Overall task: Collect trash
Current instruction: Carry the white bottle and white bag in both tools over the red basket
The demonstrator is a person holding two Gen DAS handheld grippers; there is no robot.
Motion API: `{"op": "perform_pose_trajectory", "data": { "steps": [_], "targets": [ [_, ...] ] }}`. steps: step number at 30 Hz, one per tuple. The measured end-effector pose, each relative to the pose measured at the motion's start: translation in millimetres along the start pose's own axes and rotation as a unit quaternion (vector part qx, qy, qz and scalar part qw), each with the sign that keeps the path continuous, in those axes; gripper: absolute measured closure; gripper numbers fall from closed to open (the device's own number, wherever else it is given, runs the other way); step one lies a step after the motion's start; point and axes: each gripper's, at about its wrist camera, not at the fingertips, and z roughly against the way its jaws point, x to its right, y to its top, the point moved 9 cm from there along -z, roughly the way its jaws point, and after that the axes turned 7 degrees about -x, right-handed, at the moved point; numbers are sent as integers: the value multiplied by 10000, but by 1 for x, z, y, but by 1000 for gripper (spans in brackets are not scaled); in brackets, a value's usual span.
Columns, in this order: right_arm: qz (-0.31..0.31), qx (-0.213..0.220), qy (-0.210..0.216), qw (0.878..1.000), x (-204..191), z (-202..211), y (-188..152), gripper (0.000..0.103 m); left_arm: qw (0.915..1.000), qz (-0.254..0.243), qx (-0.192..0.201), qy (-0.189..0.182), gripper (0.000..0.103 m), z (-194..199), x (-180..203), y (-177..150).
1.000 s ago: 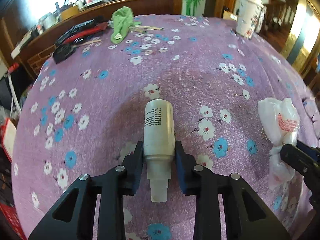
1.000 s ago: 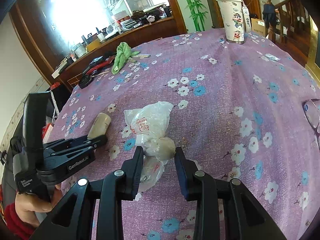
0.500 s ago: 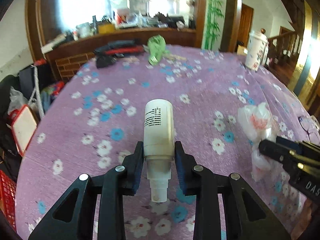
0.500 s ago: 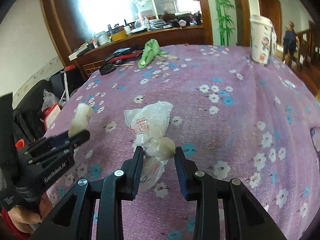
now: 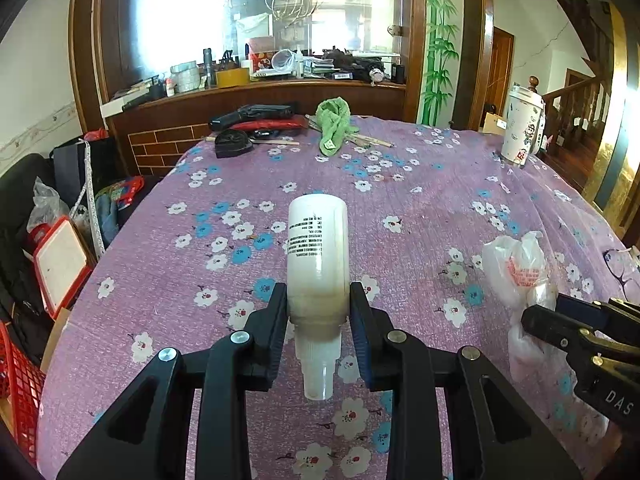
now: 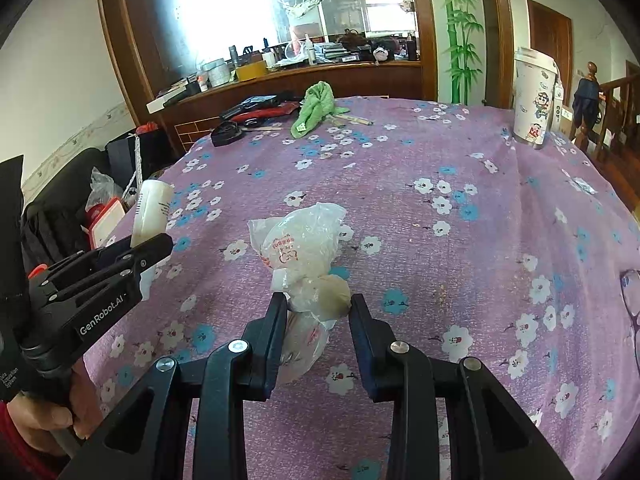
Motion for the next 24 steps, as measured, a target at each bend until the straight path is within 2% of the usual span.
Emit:
{"op": "perform_pose_trajectory", "data": {
  "steps": [6, 24],
  "targets": [
    [-7, 7, -21, 10000, 0, 0, -1, 69, 10000, -21, 40, 23, 75, 2, 1, 0],
    [-138, 98, -169, 9997, 8, 0, 3, 69, 9979, -160, 385, 489, 74, 12, -2, 6]
  ]
}}
